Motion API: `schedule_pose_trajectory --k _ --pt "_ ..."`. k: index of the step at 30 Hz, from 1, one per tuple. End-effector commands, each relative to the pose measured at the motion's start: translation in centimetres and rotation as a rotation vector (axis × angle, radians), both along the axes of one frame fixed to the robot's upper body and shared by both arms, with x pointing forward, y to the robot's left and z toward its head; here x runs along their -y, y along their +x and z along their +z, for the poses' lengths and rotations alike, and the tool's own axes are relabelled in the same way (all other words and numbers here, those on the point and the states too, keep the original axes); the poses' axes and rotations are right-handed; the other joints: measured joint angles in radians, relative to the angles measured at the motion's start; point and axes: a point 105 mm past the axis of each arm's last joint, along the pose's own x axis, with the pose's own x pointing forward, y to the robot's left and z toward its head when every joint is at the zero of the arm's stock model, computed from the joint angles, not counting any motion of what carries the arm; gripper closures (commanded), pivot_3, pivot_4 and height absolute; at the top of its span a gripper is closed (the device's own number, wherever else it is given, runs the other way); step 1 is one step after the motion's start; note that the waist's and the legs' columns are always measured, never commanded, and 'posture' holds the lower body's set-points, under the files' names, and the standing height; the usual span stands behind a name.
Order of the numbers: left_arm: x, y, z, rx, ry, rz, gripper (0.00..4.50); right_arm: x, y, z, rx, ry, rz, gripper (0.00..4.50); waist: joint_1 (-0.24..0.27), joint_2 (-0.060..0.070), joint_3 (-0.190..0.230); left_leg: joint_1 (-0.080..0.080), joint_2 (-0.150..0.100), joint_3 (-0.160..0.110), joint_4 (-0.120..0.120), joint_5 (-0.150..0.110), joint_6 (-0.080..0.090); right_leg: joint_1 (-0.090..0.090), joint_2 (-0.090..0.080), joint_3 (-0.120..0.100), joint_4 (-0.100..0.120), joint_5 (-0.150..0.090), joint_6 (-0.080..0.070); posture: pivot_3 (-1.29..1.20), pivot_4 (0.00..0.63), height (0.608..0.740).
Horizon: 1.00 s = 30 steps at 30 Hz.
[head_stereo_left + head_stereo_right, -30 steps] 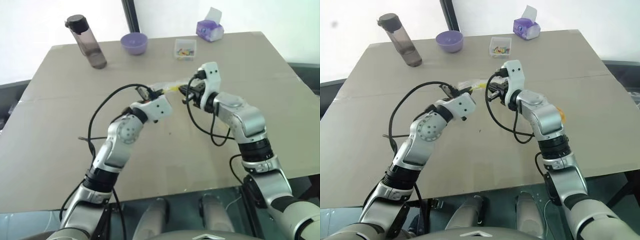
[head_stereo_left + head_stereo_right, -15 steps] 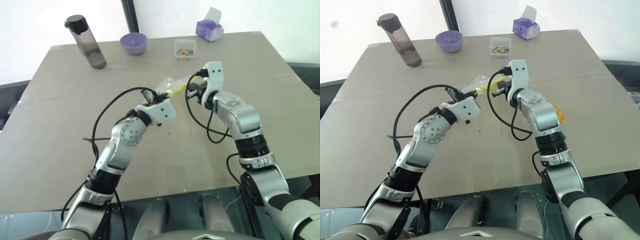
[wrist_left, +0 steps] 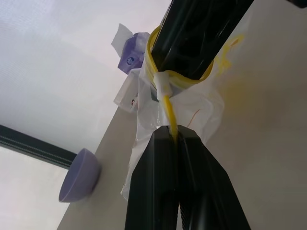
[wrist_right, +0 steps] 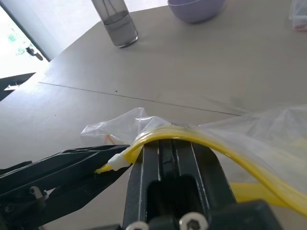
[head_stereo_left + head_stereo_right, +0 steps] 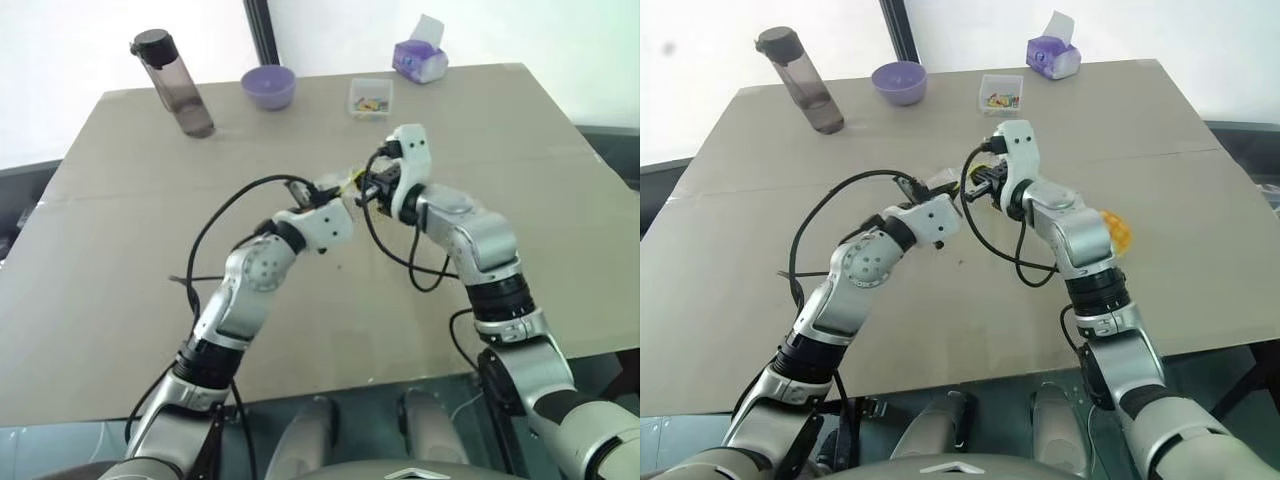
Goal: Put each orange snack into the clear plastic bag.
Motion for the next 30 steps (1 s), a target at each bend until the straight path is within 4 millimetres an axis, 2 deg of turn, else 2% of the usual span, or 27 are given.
schedule_pose_trajectory --k 1,4,5,6,9,10,13,19,23,26,30 --pt "1.4 -1.2 1.2 0.041 -0.032 -0.083 4.50 0.0 0.1 0.8 0.144 -0.093 -0.003 4.46 0.000 0.000 0.000 0.000 0.000 0.000 0.000 0.000 0.000 0.000 0.000 0.000 0.000 0.000 0.000 0.00 0.150 0.740" --pt "1.7 -1.4 1.2 0.040 -0.031 -0.100 4.50 0.4 0.5 -0.1 0.219 -0.206 -0.018 3.75 0.001 0.000 0.000 0.000 0.000 0.001 0.000 0.000 0.000 0.000 0.000 0.000 0.000 0.000 0.000 0.00 0.150 0.740" --pt "1.7 -1.4 1.2 0.041 -0.031 -0.104 4.50 0.5 0.6 -0.3 0.249 -0.246 -0.017 3.15 0.001 0.000 0.000 0.000 0.000 0.001 0.000 0.000 0.000 0.000 0.000 0.000 0.000 0.000 0.000 0.00 0.150 0.740" --pt "1.8 -1.5 1.2 0.041 -0.034 -0.109 4.50 0.7 0.7 -0.7 0.276 -0.288 -0.017 3.03 0.000 0.000 0.000 0.000 0.000 0.001 0.000 0.000 0.000 0.000 0.000 0.000 0.000 0.000 0.000 0.00 0.150 0.740" --pt "1.9 -1.6 1.3 0.041 -0.039 -0.116 4.50 1.1 0.9 -1.6 0.332 -0.370 -0.018 1.67 0.000 0.000 0.000 0.000 0.000 0.001 0.000 0.000 0.000 0.000 0.000 0.000 0.000 0.000 0.000 0.00 0.150 0.740" --pt "1.8 -1.6 1.3 0.041 -0.040 -0.116 4.50 1.4 1.1 -1.8 0.351 -0.398 -0.023 1.47 0.000 0.000 0.000 0.000 0.000 0.001 0.000 0.000 0.000 0.000 0.000 0.000 0.000 0.000 0.000 0.00 0.150 0.740" --pt "1.7 -1.5 1.3 0.040 -0.045 -0.111 4.50 2.1 1.4 -2.5 0.413 -0.492 -0.035 0.08 0.000 0.000 0.000 0.000 0.000 0.001 0.000 0.000 0.000 0.000 0.000 0.000 0.000 0.000 0.000 0.00 0.150 0.740" --pt "1.3 -1.2 1.3 0.043 -0.051 -0.085 4.50 3.9 2.0 -3.8 0.505 -0.666 -0.039 0.03 0.001 0.000 0.000 0.000 0.000 0.002 0.000 0.000 0.000 0.000 0.000 0.000 0.000 0.000 0.000 0.00 0.150 0.740" --pt "0.7 -0.8 1.4 0.048 -0.054 -0.048 4.50 4.7 1.8 -3.6 0.503 -0.666 -0.020 0.03 0.001 0.000 0.000 0.000 0.000 0.002 0.000 0.000 0.000 0.000 0.000 0.000 -0.001 0.000 0.000 0.00 0.150 0.740" --pt "0.3 -0.5 1.2 0.044 -0.053 -0.022 4.50 4.0 0.4 -2.6 0.446 -0.538 0.056 0.03 0.001 0.000 0.000 0.000 0.000 0.002 0.000 0.000 0.000 0.000 0.000 0.000 -0.001 0.000 0.000 0.00 0.150 0.740" --pt "0.0 -0.3 1.0 0.035 -0.061 0.004 4.50 3.1 -2.6 -0.7 0.396 -0.409 0.212 0.03 0.002 0.000 0.000 0.000 0.000 0.001 0.000 0.000 0.000 0.001 0.000 0.000 -0.001 0.000 0.000 0.00 0.150 0.740"
